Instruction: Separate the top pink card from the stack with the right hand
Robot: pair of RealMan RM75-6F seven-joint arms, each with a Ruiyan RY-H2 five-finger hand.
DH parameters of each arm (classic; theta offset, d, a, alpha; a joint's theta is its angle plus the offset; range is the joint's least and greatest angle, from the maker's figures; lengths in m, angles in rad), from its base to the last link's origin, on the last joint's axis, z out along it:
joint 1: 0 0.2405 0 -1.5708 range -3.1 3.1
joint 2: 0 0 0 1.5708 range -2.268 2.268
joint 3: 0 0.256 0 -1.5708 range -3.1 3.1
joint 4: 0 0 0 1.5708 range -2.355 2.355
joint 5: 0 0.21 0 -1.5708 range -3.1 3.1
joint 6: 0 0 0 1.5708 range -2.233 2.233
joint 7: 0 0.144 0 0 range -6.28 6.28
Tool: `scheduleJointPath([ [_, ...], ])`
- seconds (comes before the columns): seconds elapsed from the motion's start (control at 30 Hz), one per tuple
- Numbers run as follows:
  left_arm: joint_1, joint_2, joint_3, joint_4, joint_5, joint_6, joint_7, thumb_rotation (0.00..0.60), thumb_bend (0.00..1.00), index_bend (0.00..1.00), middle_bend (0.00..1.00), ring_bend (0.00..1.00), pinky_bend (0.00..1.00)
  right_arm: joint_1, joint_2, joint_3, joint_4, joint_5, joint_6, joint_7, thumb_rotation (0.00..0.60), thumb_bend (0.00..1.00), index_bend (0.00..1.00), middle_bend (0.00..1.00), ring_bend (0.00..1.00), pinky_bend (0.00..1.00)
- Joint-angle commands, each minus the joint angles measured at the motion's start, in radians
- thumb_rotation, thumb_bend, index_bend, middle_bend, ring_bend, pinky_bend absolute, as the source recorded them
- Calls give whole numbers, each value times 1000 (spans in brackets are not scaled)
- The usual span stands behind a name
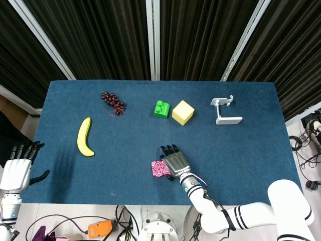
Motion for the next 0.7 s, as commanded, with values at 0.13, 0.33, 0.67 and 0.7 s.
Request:
scheduleJointPath([
  [0.13,2,-1,0,3,0,3,-5,600,109,169,135,0,0,-5,3,-2,1,-13,-1,28,600,542,484,87,0,67],
  [0.33,4,-1,1,5,1,4,-7,600,110,169,135,0,0,-23,43,8,-38,-43,9,75,600,551,491,92,0,67],
  [0.67,-3,-1,0,-1,5,-4,-1,600,109,169,135,0,0,-56,164,28,-30,-37,17,135,600,551,490,92,0,67],
  [0.7,-3,-1,0,-2,4,-6,1,600,110,169,135,0,0,-59,174,28,-17,-32,8,143,600,551,489,92,0,67],
])
